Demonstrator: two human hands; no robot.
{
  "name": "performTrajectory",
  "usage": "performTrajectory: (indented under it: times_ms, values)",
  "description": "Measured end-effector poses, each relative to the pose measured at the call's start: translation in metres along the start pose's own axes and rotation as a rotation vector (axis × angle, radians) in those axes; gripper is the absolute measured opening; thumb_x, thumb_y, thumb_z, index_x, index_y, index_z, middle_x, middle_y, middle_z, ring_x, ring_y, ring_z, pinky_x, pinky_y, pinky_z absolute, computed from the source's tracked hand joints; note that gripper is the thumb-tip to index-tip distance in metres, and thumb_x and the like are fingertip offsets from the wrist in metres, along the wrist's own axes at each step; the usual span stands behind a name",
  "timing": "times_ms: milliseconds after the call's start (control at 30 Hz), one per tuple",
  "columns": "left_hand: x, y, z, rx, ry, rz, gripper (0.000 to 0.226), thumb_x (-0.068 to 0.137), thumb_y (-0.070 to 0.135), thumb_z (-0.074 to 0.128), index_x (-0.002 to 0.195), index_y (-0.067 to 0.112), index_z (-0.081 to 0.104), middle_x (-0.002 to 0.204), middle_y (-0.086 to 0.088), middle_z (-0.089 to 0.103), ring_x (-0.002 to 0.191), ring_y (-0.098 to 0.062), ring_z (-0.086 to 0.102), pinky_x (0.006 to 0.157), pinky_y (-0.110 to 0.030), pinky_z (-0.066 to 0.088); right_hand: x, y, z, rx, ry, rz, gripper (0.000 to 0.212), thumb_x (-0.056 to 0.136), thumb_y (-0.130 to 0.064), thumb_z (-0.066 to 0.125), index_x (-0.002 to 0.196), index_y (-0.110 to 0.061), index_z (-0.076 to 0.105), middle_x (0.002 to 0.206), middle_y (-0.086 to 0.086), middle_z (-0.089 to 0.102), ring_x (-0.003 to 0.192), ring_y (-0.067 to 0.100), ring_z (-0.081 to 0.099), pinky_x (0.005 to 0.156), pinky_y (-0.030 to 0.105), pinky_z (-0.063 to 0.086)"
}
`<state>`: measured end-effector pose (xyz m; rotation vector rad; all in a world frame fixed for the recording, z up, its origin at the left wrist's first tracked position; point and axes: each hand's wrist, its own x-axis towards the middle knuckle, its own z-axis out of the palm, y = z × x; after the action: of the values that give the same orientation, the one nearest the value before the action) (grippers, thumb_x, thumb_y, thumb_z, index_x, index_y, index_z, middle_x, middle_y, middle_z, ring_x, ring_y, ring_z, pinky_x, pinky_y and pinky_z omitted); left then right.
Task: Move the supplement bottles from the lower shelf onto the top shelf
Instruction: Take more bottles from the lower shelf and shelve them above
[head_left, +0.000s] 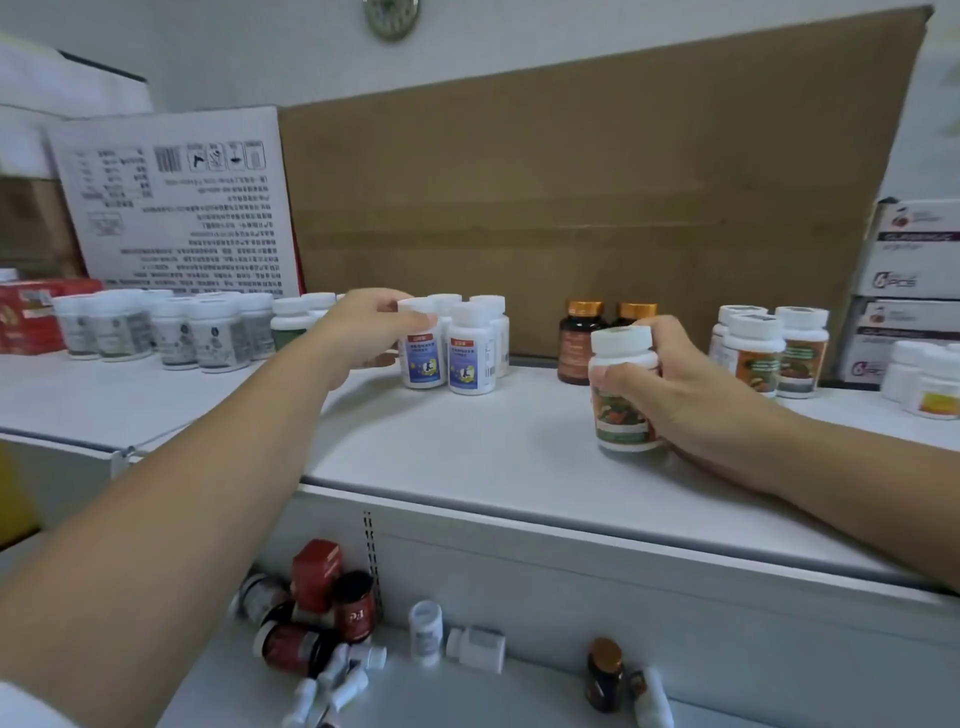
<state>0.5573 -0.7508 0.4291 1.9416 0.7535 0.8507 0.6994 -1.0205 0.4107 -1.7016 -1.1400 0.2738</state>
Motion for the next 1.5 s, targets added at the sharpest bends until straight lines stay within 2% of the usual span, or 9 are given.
performTrajectory:
  times_ms: [267, 467, 633, 733, 800, 900, 1000, 1233, 1500]
  values:
    - [0.002, -0.007, 0.006, 0.025, 0.044, 0.056, 0.025, 0.091, 0.029, 0.072, 0.115, 0.022, 0.068, 0.105, 0.004, 0.071, 0.096, -0.013, 0.067, 0.072, -0.026, 0.055, 0.001, 0.004, -0.001, -0.012, -0.028, 0.035, 0.036, 0.092, -0.041, 0.057, 0.121, -0.027, 0.04, 0.108, -0.002, 0.061, 0.096, 0.009, 0.06, 0.069, 0.024, 0.044]
    - [-0.001, -0.011, 0.005, 0.182, 0.069, 0.121, 0.034, 0.092, 0.041, 0.067, 0.12, 0.022, 0.064, 0.108, 0.005, 0.069, 0.102, -0.018, 0.066, 0.089, -0.043, 0.057, 0.0, 0.002, 0.0, -0.06, -0.047, 0.034, 0.038, 0.093, -0.04, 0.057, 0.123, -0.027, 0.038, 0.108, -0.003, 0.06, 0.097, 0.01, 0.06, 0.067, 0.025, 0.046]
    - [-0.01, -0.01, 0.002, 0.532, 0.023, 0.103, 0.052, 0.096, 0.058, 0.046, 0.103, 0.011, 0.065, 0.102, -0.006, 0.07, 0.093, -0.025, 0.065, 0.084, -0.043, 0.054, -0.005, -0.005, 0.001, -0.117, -0.067, 0.001, 0.037, 0.093, -0.036, 0.059, 0.121, -0.028, 0.036, 0.104, -0.005, 0.057, 0.093, 0.006, 0.058, 0.067, 0.019, 0.044]
    - [-0.038, 0.009, -0.011, 0.95, -0.159, 0.022, 0.066, 0.095, 0.067, 0.036, 0.087, 0.008, 0.064, 0.087, -0.009, 0.065, 0.08, -0.024, 0.059, 0.068, -0.034, 0.041, -0.009, -0.009, -0.002, -0.078, -0.066, 0.016, 0.038, 0.091, -0.035, 0.062, 0.12, -0.027, 0.039, 0.105, -0.004, 0.06, 0.095, 0.008, 0.06, 0.072, 0.021, 0.047]
    - [-0.062, 0.027, -0.013, 1.098, -0.247, 0.055, 0.062, 0.091, 0.07, 0.039, 0.088, 0.012, 0.064, 0.085, -0.004, 0.065, 0.081, -0.02, 0.06, 0.07, -0.033, 0.043, -0.013, -0.012, -0.007, -0.042, -0.089, 0.039, 0.039, 0.091, -0.031, 0.064, 0.121, -0.025, 0.04, 0.108, -0.004, 0.06, 0.097, 0.007, 0.06, 0.074, 0.02, 0.048]
    - [-0.098, 0.063, 0.019, 1.091, -0.378, 0.175, 0.053, 0.091, 0.067, 0.044, 0.115, 0.022, 0.062, 0.109, 0.007, 0.066, 0.1, -0.017, 0.06, 0.088, -0.034, 0.046, -0.022, -0.015, -0.024, -0.048, -0.088, 0.058, 0.044, 0.088, -0.029, 0.068, 0.123, -0.021, 0.042, 0.109, -0.003, 0.061, 0.1, 0.009, 0.061, 0.081, 0.025, 0.05]
    - [-0.114, 0.091, 0.078, 1.039, -0.483, 0.368, 0.048, 0.094, 0.059, 0.05, 0.133, 0.032, 0.054, 0.123, 0.012, 0.06, 0.104, -0.014, 0.054, 0.084, -0.027, 0.039, -0.034, -0.011, -0.054, 0.008, -0.04, 0.055, 0.042, 0.086, -0.022, 0.07, 0.12, -0.015, 0.046, 0.111, 0.005, 0.062, 0.104, 0.017, 0.063, 0.084, 0.033, 0.052]
    - [-0.112, 0.105, 0.178, 0.92, -0.486, 0.511, 0.043, 0.1, 0.05, 0.044, 0.135, 0.027, 0.052, 0.137, 0.001, 0.053, 0.121, -0.022, 0.052, 0.099, -0.037, 0.044, -0.026, 0.025, -0.134, -0.002, 0.164, 0.156, 0.033, 0.087, -0.016, 0.069, 0.114, -0.014, 0.051, 0.113, 0.009, 0.062, 0.103, 0.022, 0.064, 0.087, 0.038, 0.053]
    - [-0.108, 0.088, 0.193, 0.874, -0.534, 0.431, 0.032, 0.103, 0.043, 0.032, 0.127, 0.027, 0.045, 0.132, -0.002, 0.042, 0.121, -0.022, 0.038, 0.104, -0.044, 0.035, 0.009, 0.064, -0.146, -0.067, 0.267, 0.215, 0.04, 0.086, -0.019, 0.07, 0.124, -0.019, 0.055, 0.112, 0.002, 0.064, 0.102, 0.018, 0.063, 0.079, 0.032, 0.053]
